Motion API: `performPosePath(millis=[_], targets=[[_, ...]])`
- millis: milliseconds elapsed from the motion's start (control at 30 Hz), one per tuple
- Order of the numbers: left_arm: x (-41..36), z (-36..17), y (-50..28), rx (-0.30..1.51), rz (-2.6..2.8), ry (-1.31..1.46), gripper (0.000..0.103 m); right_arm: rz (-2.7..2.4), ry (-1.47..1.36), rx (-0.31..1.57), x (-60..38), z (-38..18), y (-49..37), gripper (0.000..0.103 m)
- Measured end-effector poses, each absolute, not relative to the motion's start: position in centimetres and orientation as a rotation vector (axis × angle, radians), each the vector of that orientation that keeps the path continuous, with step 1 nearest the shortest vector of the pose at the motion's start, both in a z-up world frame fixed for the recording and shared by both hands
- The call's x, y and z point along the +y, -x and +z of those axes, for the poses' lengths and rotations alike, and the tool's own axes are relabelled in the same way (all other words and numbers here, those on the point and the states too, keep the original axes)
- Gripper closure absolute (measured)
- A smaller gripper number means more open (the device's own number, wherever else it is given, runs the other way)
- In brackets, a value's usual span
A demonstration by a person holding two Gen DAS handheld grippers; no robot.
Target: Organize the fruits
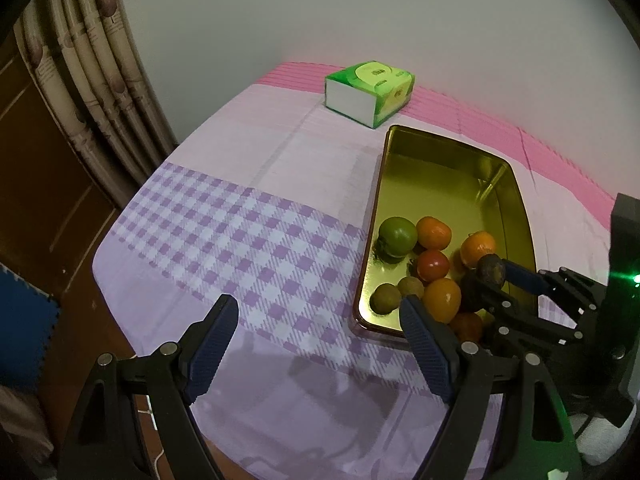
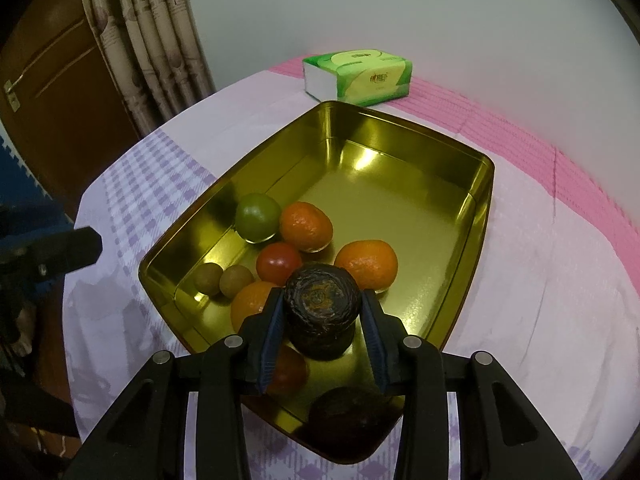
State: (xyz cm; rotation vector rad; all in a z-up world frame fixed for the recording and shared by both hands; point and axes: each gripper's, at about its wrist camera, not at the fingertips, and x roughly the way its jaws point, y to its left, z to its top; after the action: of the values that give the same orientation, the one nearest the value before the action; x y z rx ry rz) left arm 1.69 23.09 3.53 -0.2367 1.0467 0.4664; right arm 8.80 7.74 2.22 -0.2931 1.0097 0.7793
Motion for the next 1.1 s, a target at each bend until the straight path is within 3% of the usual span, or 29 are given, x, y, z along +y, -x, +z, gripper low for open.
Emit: performPosePath(millis=[467,1100], targets=[[22.1,3.5,-1.8,1.053,0.443,0.217,0.023,0.748,0.273,0.977,5.5,5.8,-6.3,0.009],[18.9,3.1,-1.7,1.063,0.390,0.157,0.023,0.668,0.283,1.061,2.6,4.2,-4.0,0.006]])
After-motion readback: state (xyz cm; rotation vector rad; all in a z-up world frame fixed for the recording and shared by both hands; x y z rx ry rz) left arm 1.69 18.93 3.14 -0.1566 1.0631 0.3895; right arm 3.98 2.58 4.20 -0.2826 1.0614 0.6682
